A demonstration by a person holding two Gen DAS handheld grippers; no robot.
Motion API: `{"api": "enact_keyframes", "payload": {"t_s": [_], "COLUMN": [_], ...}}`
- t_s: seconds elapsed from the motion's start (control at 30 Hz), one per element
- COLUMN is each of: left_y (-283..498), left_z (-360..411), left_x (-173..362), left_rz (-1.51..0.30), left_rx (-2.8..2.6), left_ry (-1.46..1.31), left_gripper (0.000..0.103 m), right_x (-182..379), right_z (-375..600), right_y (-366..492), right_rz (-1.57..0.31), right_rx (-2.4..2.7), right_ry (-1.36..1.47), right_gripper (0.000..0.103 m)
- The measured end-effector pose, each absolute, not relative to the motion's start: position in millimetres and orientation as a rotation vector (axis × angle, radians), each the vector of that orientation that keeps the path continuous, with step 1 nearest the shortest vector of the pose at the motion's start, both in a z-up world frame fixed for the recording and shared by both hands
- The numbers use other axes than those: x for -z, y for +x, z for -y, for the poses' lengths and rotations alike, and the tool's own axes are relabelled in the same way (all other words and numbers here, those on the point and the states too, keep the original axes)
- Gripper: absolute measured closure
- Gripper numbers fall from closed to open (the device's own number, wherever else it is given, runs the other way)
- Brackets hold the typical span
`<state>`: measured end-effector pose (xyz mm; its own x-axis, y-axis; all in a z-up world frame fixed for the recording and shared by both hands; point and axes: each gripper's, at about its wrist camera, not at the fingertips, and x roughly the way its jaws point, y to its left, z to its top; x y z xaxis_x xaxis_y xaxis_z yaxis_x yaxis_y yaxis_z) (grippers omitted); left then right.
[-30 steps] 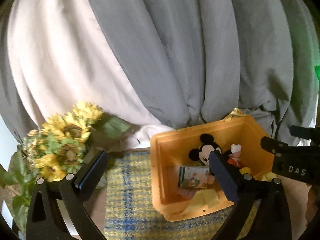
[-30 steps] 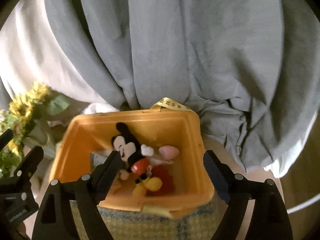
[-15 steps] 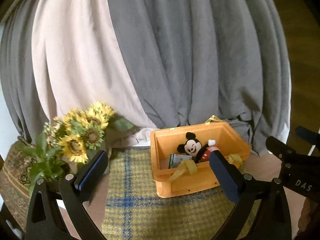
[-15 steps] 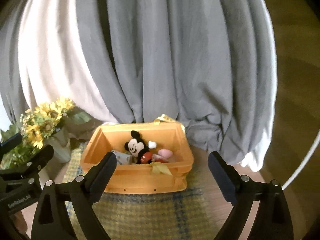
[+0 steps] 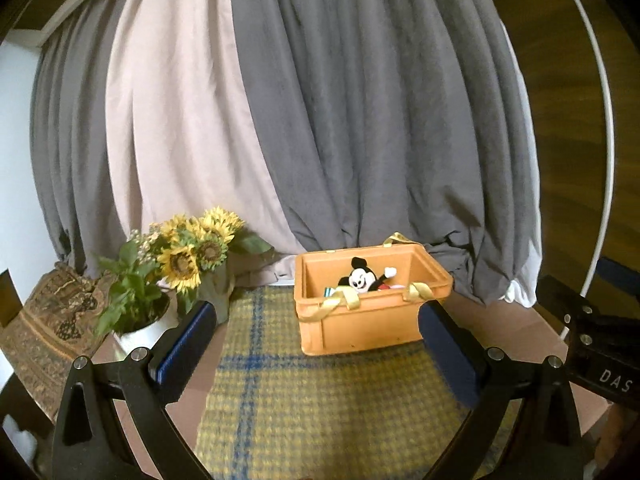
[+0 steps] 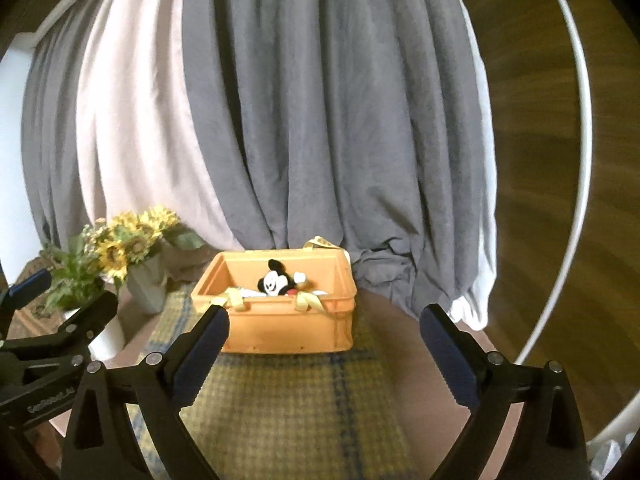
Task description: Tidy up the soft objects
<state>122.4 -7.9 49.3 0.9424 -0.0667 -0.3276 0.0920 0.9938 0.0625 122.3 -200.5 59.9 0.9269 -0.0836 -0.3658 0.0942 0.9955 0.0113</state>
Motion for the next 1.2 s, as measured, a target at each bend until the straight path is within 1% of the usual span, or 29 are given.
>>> {"api": "enact_keyframes", "payload": {"t_s": [0.23,0.53,0.8,1.2], "left_y": [62.9,3.4,-23.7,-38.1], "left_z": [12.4,20.3,29.7,37.1], "left_x": [-48.9,-53.1,-54.2,-56.0], "left_rz": [-0.306,-0.263,-0.249,-0.25], "left_rx": [0.072,0.067,0.047,0.077], "left_ry": [0.072,0.091,0.113,0.112], "left_gripper": [0.0,0.0,0.0,0.0], "right_x": [-59.1,-56.2,-52.9,-55.0], "right_z": [204.6,210.4,221.6,232.3], "right_y": [60.6,7.8,-17.1,-38.6], "right_rz": [-0.361,-0.368,-0.379,-0.358], "right_rx": [0.09,0.061,0.055,0.066], "right_ry": [0.036,0.061,0.067,0.07], "right_gripper": [0.006,0.006,0.005,0.005]}}
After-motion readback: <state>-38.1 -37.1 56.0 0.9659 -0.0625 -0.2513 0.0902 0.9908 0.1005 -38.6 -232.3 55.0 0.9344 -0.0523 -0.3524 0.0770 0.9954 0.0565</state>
